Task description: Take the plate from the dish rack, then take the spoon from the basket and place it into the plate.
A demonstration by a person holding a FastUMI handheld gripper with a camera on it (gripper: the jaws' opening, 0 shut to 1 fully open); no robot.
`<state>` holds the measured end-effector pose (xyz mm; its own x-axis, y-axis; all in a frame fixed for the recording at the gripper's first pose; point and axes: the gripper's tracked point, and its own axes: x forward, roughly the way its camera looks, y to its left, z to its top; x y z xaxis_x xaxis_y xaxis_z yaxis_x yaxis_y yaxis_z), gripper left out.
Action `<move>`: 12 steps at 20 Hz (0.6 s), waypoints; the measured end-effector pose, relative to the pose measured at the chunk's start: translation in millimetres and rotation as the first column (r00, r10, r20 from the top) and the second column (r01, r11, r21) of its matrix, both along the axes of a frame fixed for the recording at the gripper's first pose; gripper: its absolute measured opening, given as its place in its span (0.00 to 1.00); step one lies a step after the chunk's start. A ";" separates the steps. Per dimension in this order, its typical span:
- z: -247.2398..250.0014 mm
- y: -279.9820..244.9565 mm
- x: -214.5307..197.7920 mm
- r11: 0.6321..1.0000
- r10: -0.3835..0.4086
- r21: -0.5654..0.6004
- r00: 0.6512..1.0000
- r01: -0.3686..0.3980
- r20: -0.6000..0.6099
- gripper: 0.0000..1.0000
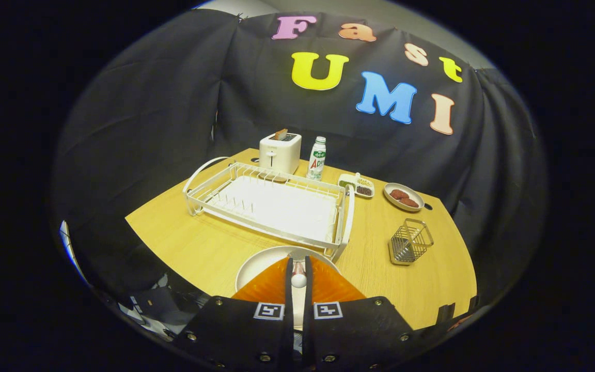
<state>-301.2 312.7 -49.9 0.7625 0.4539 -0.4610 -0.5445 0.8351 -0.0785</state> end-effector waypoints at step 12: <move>-31.7 9.4 11.3 1.000 -0.016 -0.018 0.997 0.014 -0.073 0.07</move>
